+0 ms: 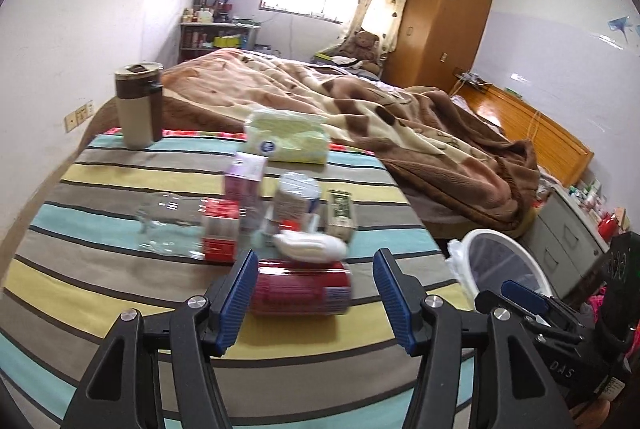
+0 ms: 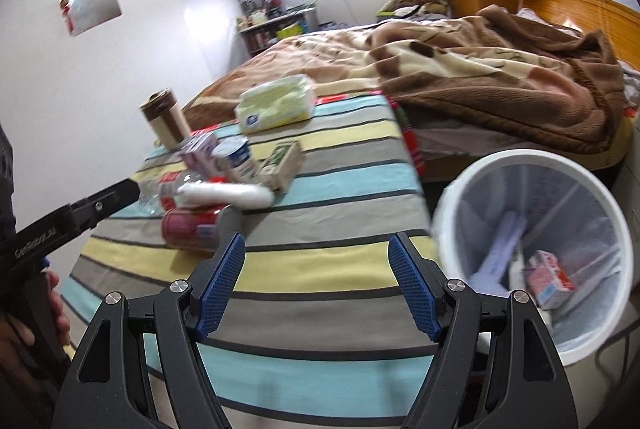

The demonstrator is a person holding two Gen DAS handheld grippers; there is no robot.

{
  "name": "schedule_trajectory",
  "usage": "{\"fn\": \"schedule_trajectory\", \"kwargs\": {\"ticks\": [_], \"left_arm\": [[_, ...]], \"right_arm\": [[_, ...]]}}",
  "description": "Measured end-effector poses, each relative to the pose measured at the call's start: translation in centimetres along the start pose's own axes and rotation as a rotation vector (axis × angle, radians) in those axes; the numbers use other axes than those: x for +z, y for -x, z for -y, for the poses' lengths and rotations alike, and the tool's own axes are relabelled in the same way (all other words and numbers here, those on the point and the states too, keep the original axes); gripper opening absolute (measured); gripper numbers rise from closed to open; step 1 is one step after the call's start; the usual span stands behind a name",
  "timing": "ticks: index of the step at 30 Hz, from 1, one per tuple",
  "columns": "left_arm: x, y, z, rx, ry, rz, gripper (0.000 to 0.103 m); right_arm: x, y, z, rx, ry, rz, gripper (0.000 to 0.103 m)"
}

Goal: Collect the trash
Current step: 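Move both open tools back over the items on the bed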

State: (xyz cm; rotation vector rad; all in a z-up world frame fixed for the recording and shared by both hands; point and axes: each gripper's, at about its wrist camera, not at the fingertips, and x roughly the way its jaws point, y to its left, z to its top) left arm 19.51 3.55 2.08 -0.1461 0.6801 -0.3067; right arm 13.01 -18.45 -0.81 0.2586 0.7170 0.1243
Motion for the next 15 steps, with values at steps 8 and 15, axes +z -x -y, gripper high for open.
{"fn": "schedule_trajectory", "kwargs": {"ticks": [8, 15], "left_arm": [[1.1, -0.4, -3.8, 0.052, 0.029, -0.001, 0.060], [2.1, -1.4, -6.0, 0.066, 0.008, -0.020, 0.060]], "right_arm": [[0.0, -1.8, -3.2, 0.070, 0.051, -0.047, 0.076], [0.5, -3.3, -5.9, 0.112, 0.121, -0.055, 0.076]]}}
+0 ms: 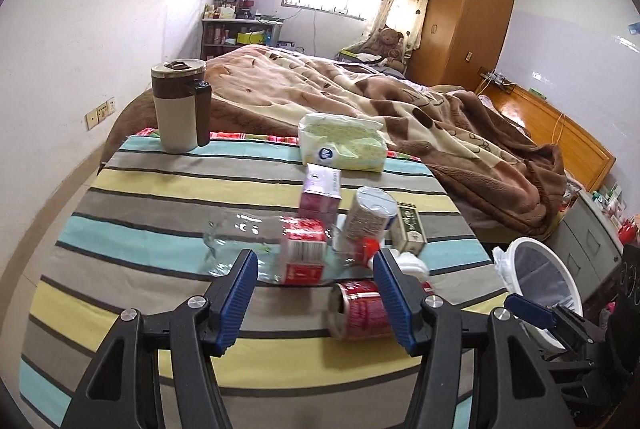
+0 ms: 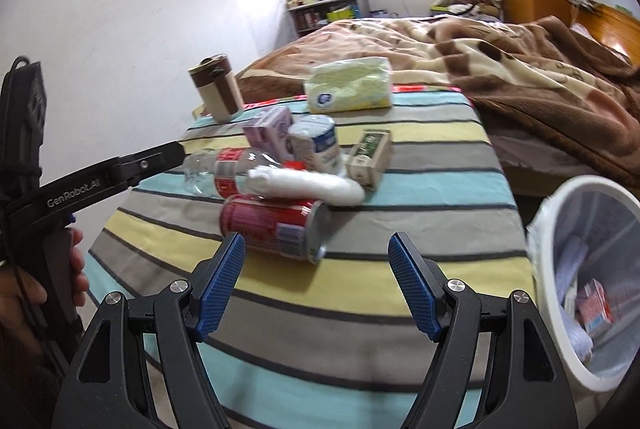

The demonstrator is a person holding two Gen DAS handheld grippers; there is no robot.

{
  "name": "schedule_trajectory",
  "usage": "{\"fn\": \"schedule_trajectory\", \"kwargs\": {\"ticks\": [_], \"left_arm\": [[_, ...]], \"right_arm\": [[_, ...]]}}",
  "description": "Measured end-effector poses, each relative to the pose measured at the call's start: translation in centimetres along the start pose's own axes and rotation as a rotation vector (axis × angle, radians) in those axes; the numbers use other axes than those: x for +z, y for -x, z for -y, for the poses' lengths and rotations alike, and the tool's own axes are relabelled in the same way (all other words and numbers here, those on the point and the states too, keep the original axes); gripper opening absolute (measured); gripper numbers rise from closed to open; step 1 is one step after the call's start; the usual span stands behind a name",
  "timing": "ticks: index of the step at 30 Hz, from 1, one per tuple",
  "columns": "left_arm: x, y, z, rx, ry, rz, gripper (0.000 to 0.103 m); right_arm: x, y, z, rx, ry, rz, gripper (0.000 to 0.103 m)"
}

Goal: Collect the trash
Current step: 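Move both open tools back over the items on the bed, then grasp the clear plastic bottle with the left tool while the right tool grasps the red cartoon can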

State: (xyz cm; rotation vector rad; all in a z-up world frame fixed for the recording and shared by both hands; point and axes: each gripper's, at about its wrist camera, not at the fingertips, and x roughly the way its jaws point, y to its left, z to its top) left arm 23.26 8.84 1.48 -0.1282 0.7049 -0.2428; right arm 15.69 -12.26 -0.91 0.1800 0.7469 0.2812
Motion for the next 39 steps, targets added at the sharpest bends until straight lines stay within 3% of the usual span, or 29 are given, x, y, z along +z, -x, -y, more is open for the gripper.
{"fn": "schedule_trajectory", "kwargs": {"ticks": [14, 19, 26, 31, 39], "left_arm": [[3.2, -4.2, -3.4, -0.004, -0.050, -0.055, 0.060], [4.1, -6.5, -3.5, -0.016, -0.112, -0.094, 0.060], [4.1, -9.1, -4.5, -0.037, -0.104, -0.155, 0.060], [3.7, -9.2, -5.1, -0.062, -0.100, -0.174, 0.060], [3.1, -8.1, -4.8, -0.088, -0.137, -0.199, 0.060]], "right_arm": [[1.7, -4.1, -2.7, 0.057, 0.080, -0.045, 0.076], [2.3, -5.5, -2.9, 0.072, 0.119, -0.064, 0.076], [1.9, -6.6, -4.3, 0.105, 0.260, -0.121, 0.076], [1.1, -6.6, -4.4, 0.145, 0.283, -0.176, 0.076], [-0.8, -5.4, -5.4, 0.125, 0.370, -0.225, 0.076]]}}
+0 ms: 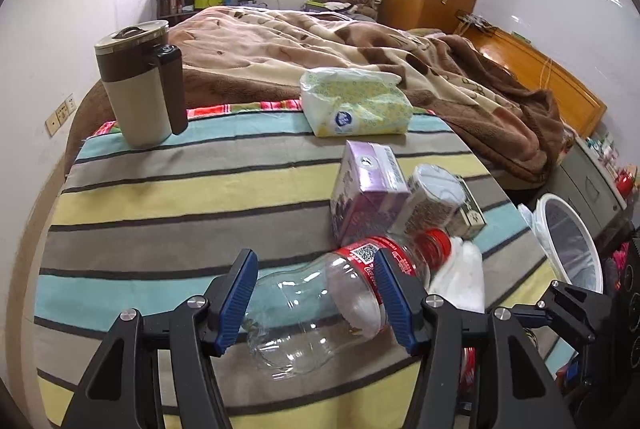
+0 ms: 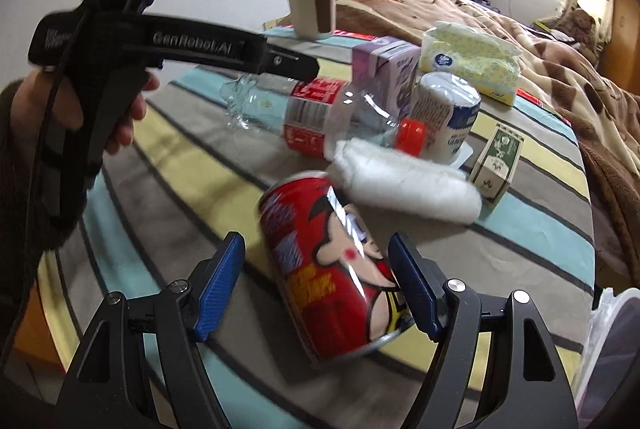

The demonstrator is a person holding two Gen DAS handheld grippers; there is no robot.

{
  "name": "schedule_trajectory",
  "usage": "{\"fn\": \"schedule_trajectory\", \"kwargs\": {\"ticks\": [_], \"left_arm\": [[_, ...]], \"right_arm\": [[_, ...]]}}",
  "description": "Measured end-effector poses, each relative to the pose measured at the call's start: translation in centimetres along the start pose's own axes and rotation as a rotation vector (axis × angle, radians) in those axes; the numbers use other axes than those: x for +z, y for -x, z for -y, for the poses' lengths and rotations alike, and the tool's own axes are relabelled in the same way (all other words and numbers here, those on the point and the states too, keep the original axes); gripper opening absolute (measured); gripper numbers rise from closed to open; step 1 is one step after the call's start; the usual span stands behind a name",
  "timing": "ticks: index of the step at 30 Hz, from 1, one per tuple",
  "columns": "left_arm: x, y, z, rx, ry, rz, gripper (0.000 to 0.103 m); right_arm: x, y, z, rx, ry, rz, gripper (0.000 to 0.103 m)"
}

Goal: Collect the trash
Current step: 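Grasp the clear plastic bottle with the left tool while the right tool grasps the red cartoon can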

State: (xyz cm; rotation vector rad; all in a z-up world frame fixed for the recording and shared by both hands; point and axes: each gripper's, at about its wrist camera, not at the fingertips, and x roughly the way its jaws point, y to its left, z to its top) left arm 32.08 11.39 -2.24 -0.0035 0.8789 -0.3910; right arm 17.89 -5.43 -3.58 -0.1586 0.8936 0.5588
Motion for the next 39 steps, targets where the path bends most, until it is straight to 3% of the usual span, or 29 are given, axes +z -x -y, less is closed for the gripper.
{"fn": "schedule_trajectory", "kwargs": {"ticks": [4, 6, 13, 23, 32, 35, 39], "left_arm": [[-0.8, 0.1, 0.9, -0.059, -0.030, -0.038, 0.060], [-1.3, 0.1, 1.7, -0.057, -0.050, -0.053, 0.061], [-3.2, -0.3, 4.2, -0.051, -0.118, -0.098, 0.061], [-2.7, -2.0, 5.4, -0.036, -0.082, -0.114, 0.061], [-1.5, -3.4, 6.1, -0.038, -0.039, -0.131, 0.062], [-1.2, -3.7, 6.3, -0.038, -0.021, -0.128, 0.062], [-0.7, -4.6, 6.4, -0.056, 0.018, -0.143, 0.062]], "right_arm": [[-0.8, 0.4, 0.9, -0.012, -0.056, -0.007, 0.075], [-1.3, 0.7, 1.5, -0.020, -0.101, -0.012, 0.066], [-2.7, 1.8, 3.4, -0.045, -0.229, 0.013, 0.063], [-4.3, 3.3, 6.7, -0.224, -0.390, 0.022, 0.062], [-4.0, 2.7, 7.5, -0.187, -0.397, 0.010, 0.063], [-3.9, 2.8, 7.4, -0.187, -0.377, 0.014, 0.073], [-3.5, 2.3, 7.7, -0.175, -0.366, 0.004, 0.073]]}}
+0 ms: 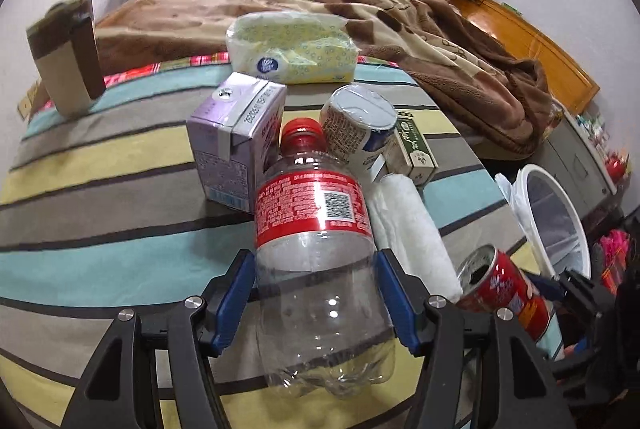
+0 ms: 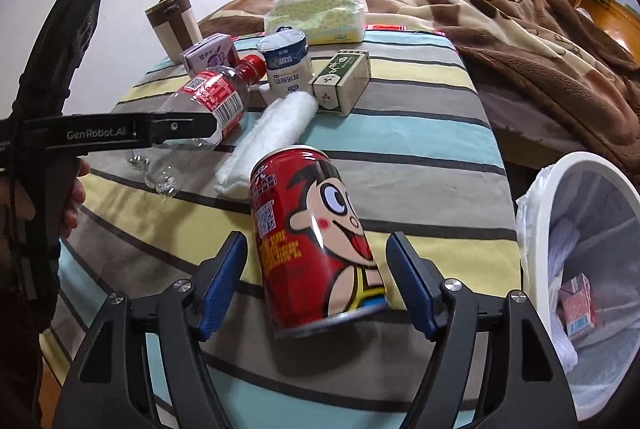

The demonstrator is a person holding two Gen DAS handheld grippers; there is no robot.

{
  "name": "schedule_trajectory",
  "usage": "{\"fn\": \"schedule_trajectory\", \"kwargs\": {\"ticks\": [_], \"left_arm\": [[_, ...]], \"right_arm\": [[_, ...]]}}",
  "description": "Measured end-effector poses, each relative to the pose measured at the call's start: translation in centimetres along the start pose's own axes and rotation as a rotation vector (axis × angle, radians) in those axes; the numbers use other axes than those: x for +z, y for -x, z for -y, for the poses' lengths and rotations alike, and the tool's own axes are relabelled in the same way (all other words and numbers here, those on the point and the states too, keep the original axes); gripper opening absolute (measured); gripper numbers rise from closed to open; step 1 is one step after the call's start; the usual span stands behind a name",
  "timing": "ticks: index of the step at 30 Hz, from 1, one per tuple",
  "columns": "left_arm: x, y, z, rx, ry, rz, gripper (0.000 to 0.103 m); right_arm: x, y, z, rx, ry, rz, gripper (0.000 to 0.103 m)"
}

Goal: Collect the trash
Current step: 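Grasp the clear plastic bottle with the left tool while the right tool grasps the red cartoon can, then carry the bottle and red can over the white bin with both tools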

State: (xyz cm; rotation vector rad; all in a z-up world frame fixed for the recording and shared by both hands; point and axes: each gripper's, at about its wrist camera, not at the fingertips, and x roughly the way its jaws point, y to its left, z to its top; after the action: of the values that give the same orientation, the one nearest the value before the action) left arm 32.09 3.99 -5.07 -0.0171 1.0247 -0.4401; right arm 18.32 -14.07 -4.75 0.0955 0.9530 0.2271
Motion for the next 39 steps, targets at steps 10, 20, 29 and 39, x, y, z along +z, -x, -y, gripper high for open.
{"fn": "schedule_trajectory", "kwargs": {"ticks": [10, 20, 29, 39], "left_arm": [[1.4, -1.8, 0.9, 0.038, 0.048, -0.001, 0.063], [1.8, -2.4, 1.3, 0.042, 0.115, 0.021, 0.062], [0.6, -0.3, 2.3, 0.052, 0.105, 0.070, 0.062], [-1.8, 3.9, 3.7, 0.034, 0.099, 0.147, 0.062]], "right_arm": [[0.0, -0.1, 0.5, -0.007, -0.014, -0.002, 0.073], [-0.1, -0.2, 0.4, 0.002, -0.017, 0.000, 0.066], [-0.6, 0.4, 1.0, 0.031, -0.060, 0.026, 0.057], [-1.0, 2.8, 1.7, 0.039, -0.108, 0.098, 0.056]]}}
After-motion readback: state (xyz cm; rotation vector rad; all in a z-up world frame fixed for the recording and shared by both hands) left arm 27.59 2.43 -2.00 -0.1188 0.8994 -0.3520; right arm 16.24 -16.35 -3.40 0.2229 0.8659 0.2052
